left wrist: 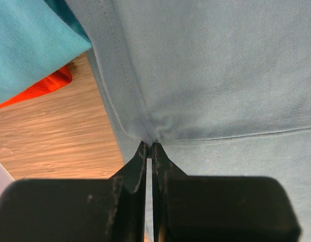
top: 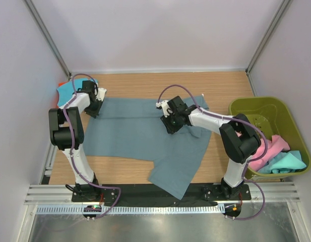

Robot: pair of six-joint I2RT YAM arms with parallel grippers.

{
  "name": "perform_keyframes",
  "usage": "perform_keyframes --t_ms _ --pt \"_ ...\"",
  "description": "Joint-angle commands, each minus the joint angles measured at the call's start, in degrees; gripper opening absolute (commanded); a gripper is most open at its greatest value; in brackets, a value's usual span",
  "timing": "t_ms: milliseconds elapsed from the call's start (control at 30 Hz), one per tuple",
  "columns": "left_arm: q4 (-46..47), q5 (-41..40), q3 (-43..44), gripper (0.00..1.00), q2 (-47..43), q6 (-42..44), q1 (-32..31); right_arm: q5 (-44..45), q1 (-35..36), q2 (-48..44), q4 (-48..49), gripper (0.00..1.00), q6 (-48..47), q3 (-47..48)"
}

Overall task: Fold and stack the t-shirts
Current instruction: Fold the tshirt

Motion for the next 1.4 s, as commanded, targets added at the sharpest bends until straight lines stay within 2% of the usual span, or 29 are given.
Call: perform_keyframes --t_ms 0,367,467,567,600,700,1033,1133,1267,1367 --pt "1.8 1.1 0.4 0.0 -1.0 -0.4 0.5 0.1 0.0 0.5 1.9 0.36 -1.0 0.8" --pt "2.2 1.0 -0.1 0.0 -1.0 -0.5 0.5 -0.9 0.0 2.2 1.6 0.31 -1.5 0.6" --pt "2.2 1.0 0.0 0.0 -0.9 -0.5 0.5 -1.5 -0.1 2.5 1.6 0.27 -1.7 0.8" --pt "2.2 0.9 0.0 0.0 -1.0 -0.5 0.5 -1.6 -0.1 2.6 2.0 0.19 -1.7 0.8" --pt "2.2 0.9 0.0 0.0 -1.0 -0.4 0.5 -1.5 -0.1 2.3 2.0 0.13 -1.9 0.9" --pt "2.2 0.9 -0.1 0.0 -1.1 -0.4 0.5 -1.2 0.0 1.2 0.3 0.08 -1.8 2.1" --pt "2.2 1.2 0.2 0.0 -1.5 -0.9 0.5 -7.4 0.9 -1.4 -2.0 0.08 2.2 3.5" --pt "2.1 1.1 -0.1 0.0 -1.9 -0.8 0.5 -8.2 1.4 -1.3 -1.9 0.11 2.7 3.2" --pt "2.1 1.0 -0.2 0.0 -2.0 -0.7 0.5 -8.0 1.4 -1.3 -1.5 0.22 3.1 3.8" --pt "2.0 1.1 0.4 0.0 -1.9 -0.8 0.5 -5.8 1.4 -1.5 -0.9 0.44 4.2 4.4"
